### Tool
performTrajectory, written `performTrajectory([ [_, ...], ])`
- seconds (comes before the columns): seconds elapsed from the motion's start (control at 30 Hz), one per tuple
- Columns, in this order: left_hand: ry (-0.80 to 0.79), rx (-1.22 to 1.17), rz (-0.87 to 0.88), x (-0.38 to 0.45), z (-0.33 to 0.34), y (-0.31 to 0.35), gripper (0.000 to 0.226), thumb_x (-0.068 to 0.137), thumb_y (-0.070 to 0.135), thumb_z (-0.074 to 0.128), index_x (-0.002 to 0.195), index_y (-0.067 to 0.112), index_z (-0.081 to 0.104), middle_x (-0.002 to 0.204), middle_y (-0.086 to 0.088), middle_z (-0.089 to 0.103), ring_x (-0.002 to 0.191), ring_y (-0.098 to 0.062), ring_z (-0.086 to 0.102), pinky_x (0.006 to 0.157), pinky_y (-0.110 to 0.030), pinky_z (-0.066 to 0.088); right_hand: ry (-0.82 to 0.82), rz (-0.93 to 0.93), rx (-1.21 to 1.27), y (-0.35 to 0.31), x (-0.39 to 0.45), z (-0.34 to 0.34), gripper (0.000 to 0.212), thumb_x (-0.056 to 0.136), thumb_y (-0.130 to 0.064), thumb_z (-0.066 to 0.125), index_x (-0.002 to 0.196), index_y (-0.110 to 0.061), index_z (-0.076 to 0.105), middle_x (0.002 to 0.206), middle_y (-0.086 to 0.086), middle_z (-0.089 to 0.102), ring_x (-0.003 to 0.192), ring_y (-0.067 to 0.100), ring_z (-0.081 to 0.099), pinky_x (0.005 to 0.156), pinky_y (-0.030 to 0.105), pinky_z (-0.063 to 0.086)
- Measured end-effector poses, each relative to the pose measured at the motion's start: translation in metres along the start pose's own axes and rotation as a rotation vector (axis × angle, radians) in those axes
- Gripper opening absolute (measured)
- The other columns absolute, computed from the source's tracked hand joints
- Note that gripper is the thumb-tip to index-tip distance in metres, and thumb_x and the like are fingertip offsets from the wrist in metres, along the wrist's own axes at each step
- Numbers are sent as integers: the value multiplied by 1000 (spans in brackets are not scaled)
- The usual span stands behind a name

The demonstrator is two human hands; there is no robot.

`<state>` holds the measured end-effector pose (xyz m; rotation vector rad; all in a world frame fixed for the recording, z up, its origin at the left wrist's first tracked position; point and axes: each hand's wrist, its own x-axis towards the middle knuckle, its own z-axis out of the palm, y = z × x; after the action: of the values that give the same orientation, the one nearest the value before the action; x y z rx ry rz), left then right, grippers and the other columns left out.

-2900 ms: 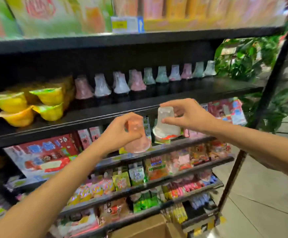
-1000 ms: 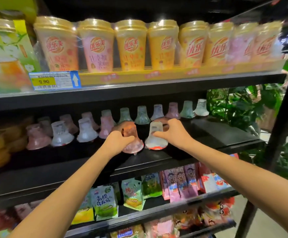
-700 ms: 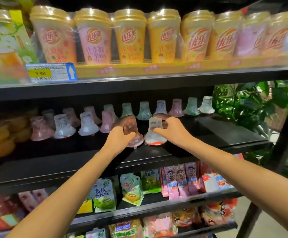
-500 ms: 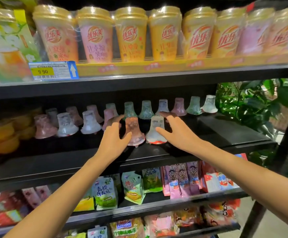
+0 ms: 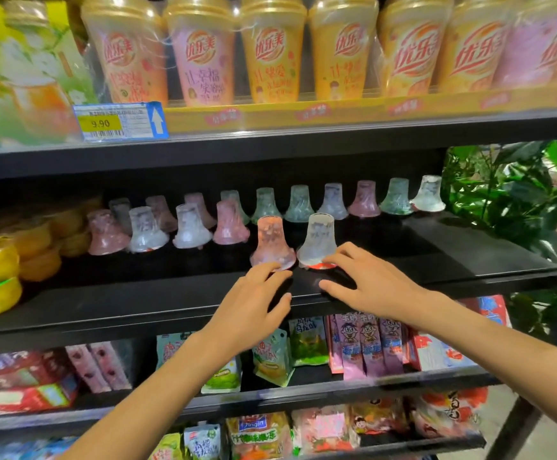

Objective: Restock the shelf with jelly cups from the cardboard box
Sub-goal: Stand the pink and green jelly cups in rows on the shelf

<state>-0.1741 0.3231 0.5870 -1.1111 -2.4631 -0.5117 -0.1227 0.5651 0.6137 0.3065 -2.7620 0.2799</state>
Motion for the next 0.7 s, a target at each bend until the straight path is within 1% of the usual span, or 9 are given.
performTrajectory([
  [0.1,6,6,-19,5,1,2,52,99,40,45,147,19,40,146,2,40,135,-13,35,110,-28,31,4,4,20,3,2,3,55,95,-64,41,139,-33,48,120,-14,49,106,3,51,87,30,51],
  [0.2,0,-11,-22,13,1,-1,52,100,39,44,147,17,39,144,4,42,133,-9,36,106,-17,24,7,5,38,6,4,6,51,96,-61,41,138,-33,49,119,-14,50,105,2,52,88,29,51],
  [0.27,-16,-20,-30,19,1,-4,51,100,38,44,146,15,41,140,5,44,129,-9,40,103,-15,26,9,4,56,7,7,7,51,97,-60,41,138,-32,51,120,-15,50,106,2,52,88,28,49],
  [0.37,-47,-33,-58,29,2,-9,48,100,38,45,142,15,46,131,5,48,121,-10,46,98,-17,32,12,9,79,11,15,10,50,97,-58,42,137,-31,52,119,-14,51,103,3,54,87,27,49],
  [0.43,-64,-50,-98,37,3,-13,46,100,38,45,140,16,48,129,4,50,118,-12,49,95,-18,35,2,18,69,13,24,12,52,96,-60,42,137,-30,52,119,-11,52,103,7,56,87,32,52],
  [0.5,-96,-41,-142,44,3,-16,45,100,39,46,139,16,49,130,0,52,118,-15,51,94,-21,36,-21,37,37,16,35,14,55,94,-64,41,136,-31,53,118,-6,56,103,12,58,86,36,53],
  [0.6,-131,-11,-199,59,4,-20,44,99,39,47,136,15,52,130,-4,59,117,-20,55,91,-26,39,-49,73,8,22,54,20,64,88,-73,34,128,-30,59,111,-4,62,97,15,61,83,38,54],
  [0.67,-145,-2,-232,69,4,-23,40,100,37,46,130,14,57,126,-7,62,112,-24,57,85,-25,39,-62,85,28,26,66,24,70,84,-77,30,126,-30,61,114,-3,64,100,18,61,87,40,53],
  [0.7,-159,5,-241,74,4,-25,37,101,34,45,128,12,57,125,-8,62,111,-25,57,82,-24,37,-70,88,41,28,72,25,66,86,-74,33,128,-31,59,120,-2,63,105,19,60,91,40,52],
])
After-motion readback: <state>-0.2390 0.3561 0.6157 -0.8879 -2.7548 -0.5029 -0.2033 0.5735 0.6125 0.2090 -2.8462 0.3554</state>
